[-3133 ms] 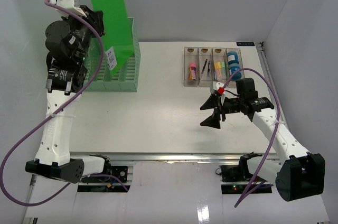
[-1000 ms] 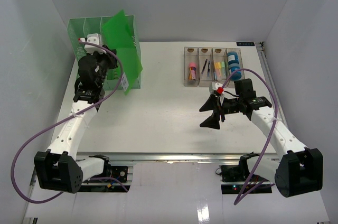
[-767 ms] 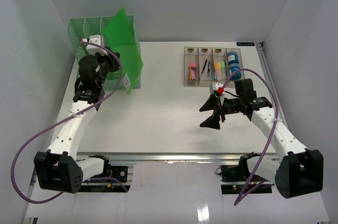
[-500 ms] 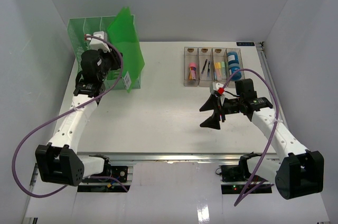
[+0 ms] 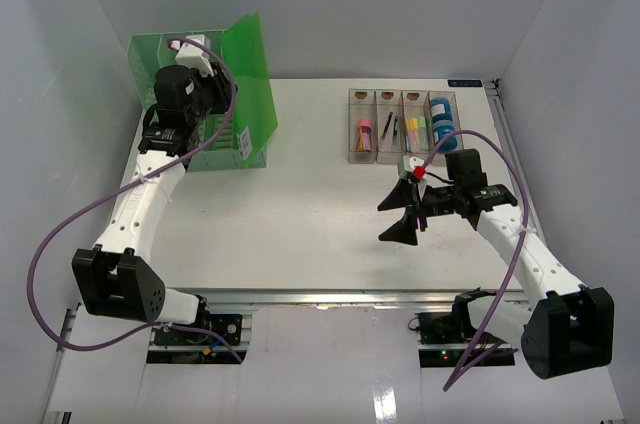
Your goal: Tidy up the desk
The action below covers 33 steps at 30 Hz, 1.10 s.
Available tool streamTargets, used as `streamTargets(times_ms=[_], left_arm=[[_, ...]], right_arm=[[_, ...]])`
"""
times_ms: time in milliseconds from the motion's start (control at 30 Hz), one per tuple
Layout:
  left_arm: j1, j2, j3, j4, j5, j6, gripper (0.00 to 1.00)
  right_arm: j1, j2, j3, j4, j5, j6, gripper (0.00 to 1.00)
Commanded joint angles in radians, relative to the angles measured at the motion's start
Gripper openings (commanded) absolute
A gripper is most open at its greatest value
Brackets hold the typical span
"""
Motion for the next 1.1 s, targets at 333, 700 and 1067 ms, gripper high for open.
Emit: streamTargets(times_ms=[333,700,1067], left_arm=[[0.012,0.222,0.280,-0.141,0.014,0.048,0.53],[0.012,0.274,0.377,-0.176,0.015,0.066,0.13],[0.012,0.120,0.428,-0.181,-0.013,0.043,0.00]], right_arm=[[-0.007,-0.022,0.004,0.008,-0.039,-0.015,0.85],[-0.008,-0.020,0.004,0.008,-0.039,-0.015,0.85],[-0.008,-0.020,0.003,0.008,-0.041,-0.016,0.85]])
